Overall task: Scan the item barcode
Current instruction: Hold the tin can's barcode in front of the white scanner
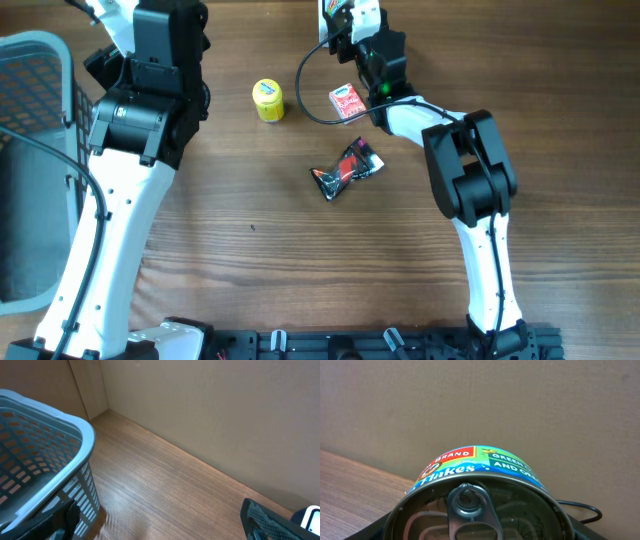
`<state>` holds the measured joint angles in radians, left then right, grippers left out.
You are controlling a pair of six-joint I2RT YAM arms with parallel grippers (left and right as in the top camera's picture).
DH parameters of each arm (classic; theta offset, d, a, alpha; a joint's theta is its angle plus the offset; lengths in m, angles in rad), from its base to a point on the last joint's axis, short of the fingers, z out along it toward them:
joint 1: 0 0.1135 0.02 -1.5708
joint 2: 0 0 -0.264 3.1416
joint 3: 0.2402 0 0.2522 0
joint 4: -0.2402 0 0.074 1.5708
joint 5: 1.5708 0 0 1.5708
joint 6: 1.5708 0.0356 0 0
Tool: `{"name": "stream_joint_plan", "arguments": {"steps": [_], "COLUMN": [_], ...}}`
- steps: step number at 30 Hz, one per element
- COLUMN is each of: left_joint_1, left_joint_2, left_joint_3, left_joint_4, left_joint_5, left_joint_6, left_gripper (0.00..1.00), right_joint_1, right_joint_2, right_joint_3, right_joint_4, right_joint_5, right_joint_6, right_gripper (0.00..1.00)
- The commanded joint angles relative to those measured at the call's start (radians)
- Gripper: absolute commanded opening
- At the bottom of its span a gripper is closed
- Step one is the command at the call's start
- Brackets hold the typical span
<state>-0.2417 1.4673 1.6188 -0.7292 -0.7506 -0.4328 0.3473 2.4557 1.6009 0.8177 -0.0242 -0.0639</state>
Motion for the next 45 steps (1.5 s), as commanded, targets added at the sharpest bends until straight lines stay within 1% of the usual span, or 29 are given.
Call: {"name": "stream_joint_plan", "arguments": {"steps": [1, 6, 11, 14, 23, 27, 30, 33, 36, 39, 41, 43, 45], "left_joint_1": [0.005, 0.005, 0.005, 0.005, 0.005, 0.005, 0.005, 0.005, 0.005, 0.005, 0.005, 0.005, 0.005], "left_joint_2": [-0.014, -0.014, -0.014, -0.014, -0.014, -0.014, -0.014, -0.014, -0.014, -0.014, -0.014, -0.014, -0.014], "left_joint_3": [0.012, 0.012, 0.012, 0.012, 0.012, 0.012, 0.012, 0.012, 0.012, 0.012, 0.012, 0.012, 0.012], "left_joint_4": [0.003, 0.003, 0.003, 0.003, 0.003, 0.002, 0.001, -0.002, -0.004, -0.010, -0.012, -0.013, -0.013], "left_joint_5": [0.002, 0.002, 0.002, 0.002, 0.002, 0.002, 0.002, 0.002, 0.002, 0.002, 0.002, 0.002, 0.002], "left_joint_6": [-0.021, -0.021, -0.021, -0.021, -0.021, -0.021, -0.021, -0.021, -0.021, -0.021, -0.021, -0.021, -0.021], "left_gripper": [1.00, 1.00, 1.00, 1.00, 1.00, 1.00, 1.00, 1.00, 1.00, 1.00, 1.00, 1.00, 1.00], "right_joint_1": [0.002, 0.003, 0.003, 0.003, 0.007, 0.014, 0.016, 0.015, 0.015, 0.014, 0.014, 0.013, 0.008], "right_joint_2": [0.039, 0.093, 0.140, 0.140, 0.137, 0.091, 0.034, -0.055, -0.140, -0.266, -0.336, -0.404, -0.463], "right_joint_3": [0.061, 0.148, 0.241, 0.248, 0.248, 0.248, 0.248, 0.248, 0.248, 0.248, 0.248, 0.248, 0.248], "right_joint_4": [0.024, 0.024, -0.040, -0.068, -0.075, -0.137, -0.219, -0.381, -0.488, -0.612, -0.700, -0.807, -0.929], "right_joint_5": [0.009, 0.009, 0.010, 0.009, 0.010, 0.010, 0.010, 0.010, 0.011, 0.019, 0.044, 0.094, 0.171], "right_joint_6": [0.014, 0.015, 0.014, 0.014, 0.011, -0.015, -0.072, -0.123, -0.147, -0.146, -0.147, -0.147, -0.147], "right_gripper": [0.68, 0.68, 0.68, 0.68, 0.68, 0.66, 0.65, 0.67, 0.66, 0.60, 0.58, 0.54, 0.53]}}
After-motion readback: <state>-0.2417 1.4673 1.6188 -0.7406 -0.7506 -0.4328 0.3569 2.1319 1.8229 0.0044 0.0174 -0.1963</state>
